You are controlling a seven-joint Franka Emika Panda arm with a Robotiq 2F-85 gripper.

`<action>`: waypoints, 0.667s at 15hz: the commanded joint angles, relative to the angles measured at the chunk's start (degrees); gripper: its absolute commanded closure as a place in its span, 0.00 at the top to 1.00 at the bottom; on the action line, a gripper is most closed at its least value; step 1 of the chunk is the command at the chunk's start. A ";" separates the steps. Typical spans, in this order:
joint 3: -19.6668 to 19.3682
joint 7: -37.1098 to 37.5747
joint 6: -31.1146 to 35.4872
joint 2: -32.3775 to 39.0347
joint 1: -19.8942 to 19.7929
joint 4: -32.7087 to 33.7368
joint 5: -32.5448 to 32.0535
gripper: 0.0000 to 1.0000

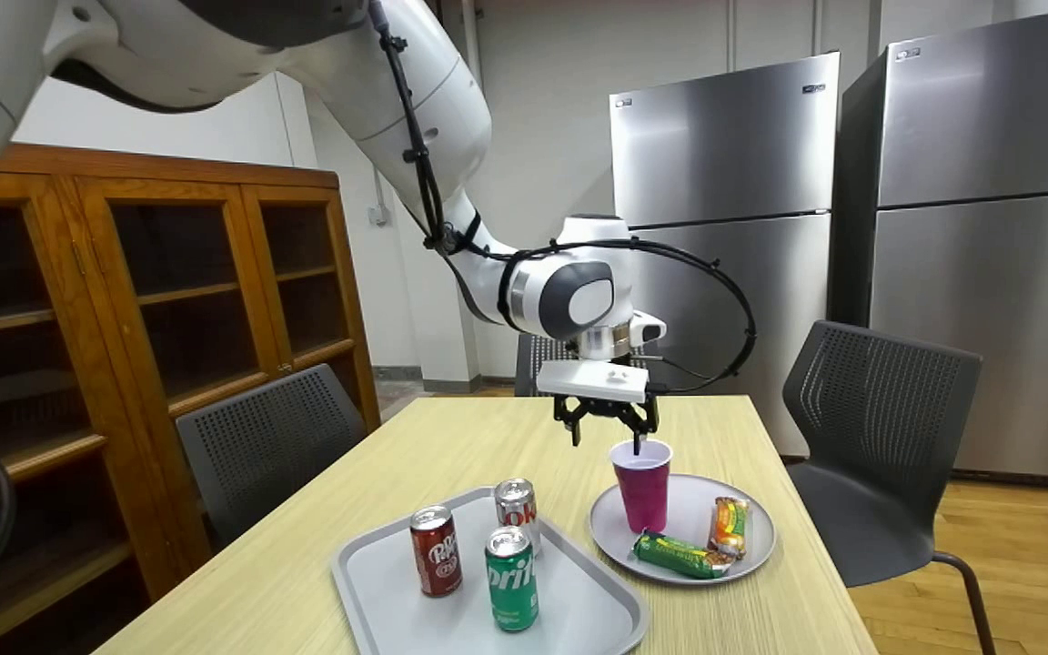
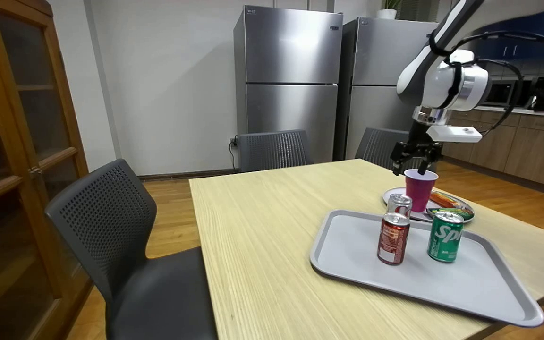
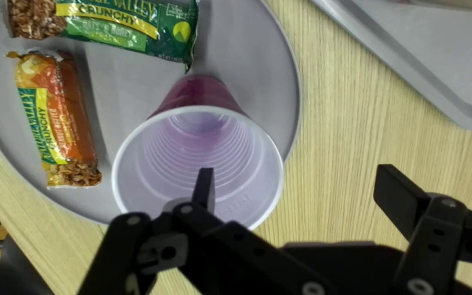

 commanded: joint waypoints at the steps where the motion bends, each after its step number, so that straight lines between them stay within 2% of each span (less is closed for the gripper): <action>1: 1.42 2.87 -0.62 2.18 -1.38 3.16 -2.41 1.00; 6: 1.58 3.23 -0.68 3.08 -1.56 4.13 -3.00 1.00; 7: 1.63 3.15 -0.62 3.18 -1.63 4.26 -3.05 0.75; 8: 1.64 3.13 -0.50 3.22 -1.64 4.31 -3.16 0.72; 10: 1.66 3.11 -0.47 3.26 -1.70 4.35 -3.19 0.58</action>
